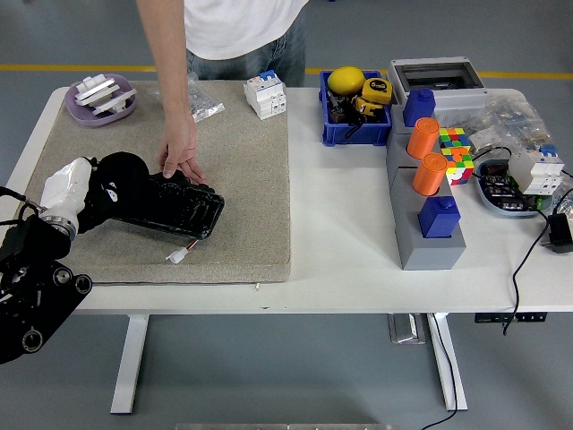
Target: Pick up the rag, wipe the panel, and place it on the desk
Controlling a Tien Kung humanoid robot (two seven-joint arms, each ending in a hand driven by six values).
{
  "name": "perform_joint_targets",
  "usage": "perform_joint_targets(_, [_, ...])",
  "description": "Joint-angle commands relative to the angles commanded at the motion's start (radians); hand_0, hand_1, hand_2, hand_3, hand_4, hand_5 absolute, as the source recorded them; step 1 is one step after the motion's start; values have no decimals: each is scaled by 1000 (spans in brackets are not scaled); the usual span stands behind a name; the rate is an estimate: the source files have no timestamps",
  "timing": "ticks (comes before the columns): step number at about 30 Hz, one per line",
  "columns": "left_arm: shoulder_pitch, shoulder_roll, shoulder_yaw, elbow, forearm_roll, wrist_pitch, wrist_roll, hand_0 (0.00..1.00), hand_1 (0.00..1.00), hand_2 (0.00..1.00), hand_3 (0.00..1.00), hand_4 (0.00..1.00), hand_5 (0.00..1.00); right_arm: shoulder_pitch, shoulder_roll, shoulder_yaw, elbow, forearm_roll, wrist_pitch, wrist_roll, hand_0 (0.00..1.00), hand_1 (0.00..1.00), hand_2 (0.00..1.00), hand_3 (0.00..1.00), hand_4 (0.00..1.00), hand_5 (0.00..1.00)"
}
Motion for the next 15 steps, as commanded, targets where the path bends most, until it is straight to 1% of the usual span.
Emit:
perform_joint_targets(7, [-20,17,-4,47,-14,0,-3,282,500,560,490,124,2,1,-1,1,1,0,-1,0,751,621,618,558,911,425])
perform_joint_targets(15, [-22,19,-10,82,-20,4,-4,285,497,555,490,143,2,1,-2,-3,3,-1,-3,-1,751,622,617,559,910,424])
